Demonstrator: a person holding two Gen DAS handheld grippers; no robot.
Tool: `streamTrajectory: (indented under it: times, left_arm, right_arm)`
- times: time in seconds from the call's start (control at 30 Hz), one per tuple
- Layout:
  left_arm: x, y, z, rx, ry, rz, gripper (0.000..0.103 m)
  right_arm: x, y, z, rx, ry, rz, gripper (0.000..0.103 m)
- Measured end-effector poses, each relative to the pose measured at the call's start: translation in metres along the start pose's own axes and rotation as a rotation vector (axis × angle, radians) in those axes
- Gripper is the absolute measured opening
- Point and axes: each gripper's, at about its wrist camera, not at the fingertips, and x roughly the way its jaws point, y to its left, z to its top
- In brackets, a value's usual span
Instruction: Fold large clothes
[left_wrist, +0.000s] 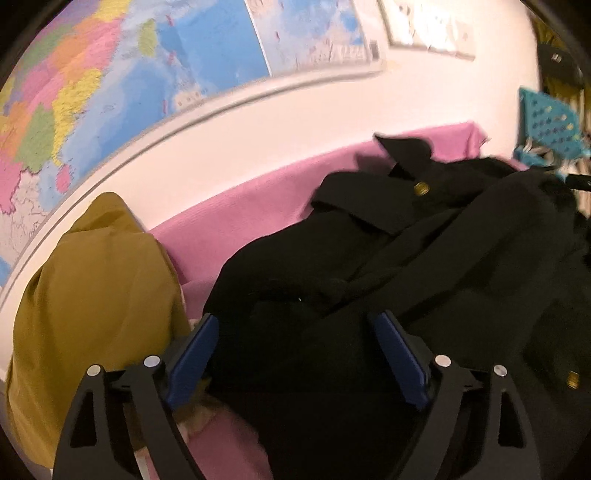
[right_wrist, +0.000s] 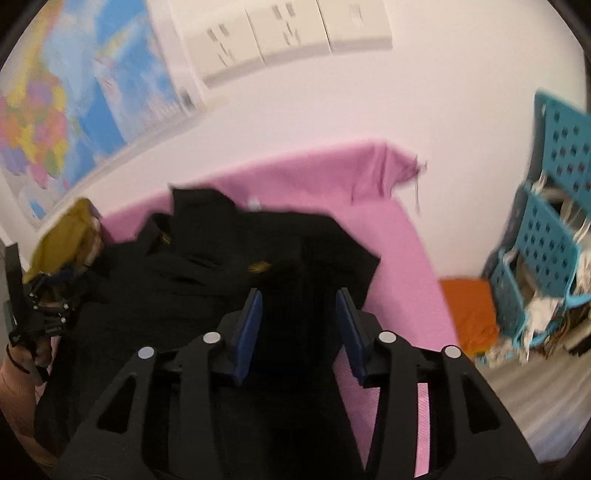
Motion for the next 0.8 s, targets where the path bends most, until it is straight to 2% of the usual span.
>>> streamTrajectory:
  times: [0.07, 0.1, 0.2, 0.3, 0.4, 0.5, 0.53, 0.6, 0.67, 0.8]
  left_arm:
    - [-0.015, 0.002, -0.003, -0.009, -0.025, -0.022, 0.096]
    - [-0.021, 0.003, -0.004, -0.015, -0.035, -0.038, 0.096]
    - [-0.033, 0.002, -0.008, -0.026, -0.053, -0.098, 0.096]
    - [-0.028, -0.006, -0.013, -0.015, -0.029, -0.094, 0.096]
    - [-0.016, -0.010, -0.019, -0.029, 0.019, -0.084, 0.096]
    - [-0.019, -0.004, -0.027, -0.047, 0.029, -0.057, 0.096]
    - [-0.024, 0.000, -0.031, -0.062, 0.024, -0.063, 0.096]
    - [-0.038, 0.009, -0.042, -0.096, 0.023, -0.076, 0.096]
    - [-0.052, 0.016, -0.055, -0.128, 0.020, -0.085, 0.096]
    - [-0.076, 0.021, -0.087, -0.183, 0.047, -0.142, 0.096]
  right_arm:
    - [-0.021, 0.012, -0.001, -0.036, -0.053, 0.050, 0.042]
    - [-0.027, 0.022, -0.002, -0.068, -0.063, 0.093, 0.042]
    - [-0.016, 0.045, -0.005, -0.141, -0.011, 0.153, 0.040]
    - [0.019, 0.046, -0.009, -0.134, 0.074, 0.131, 0.040]
    - [0.053, 0.035, -0.013, -0.111, 0.155, 0.062, 0.039]
    - [0.045, 0.028, -0.014, -0.069, 0.139, 0.084, 0.041]
    - [0.033, 0.027, -0.012, -0.062, 0.112, 0.101, 0.043]
    - [0.005, 0.023, -0.011, -0.048, 0.061, 0.126, 0.059]
    - [-0.027, 0.016, -0.016, -0.047, 0.022, 0.172, 0.065]
    - [-0.072, -0.001, -0.043, -0.032, 0.032, 0.171, 0.079]
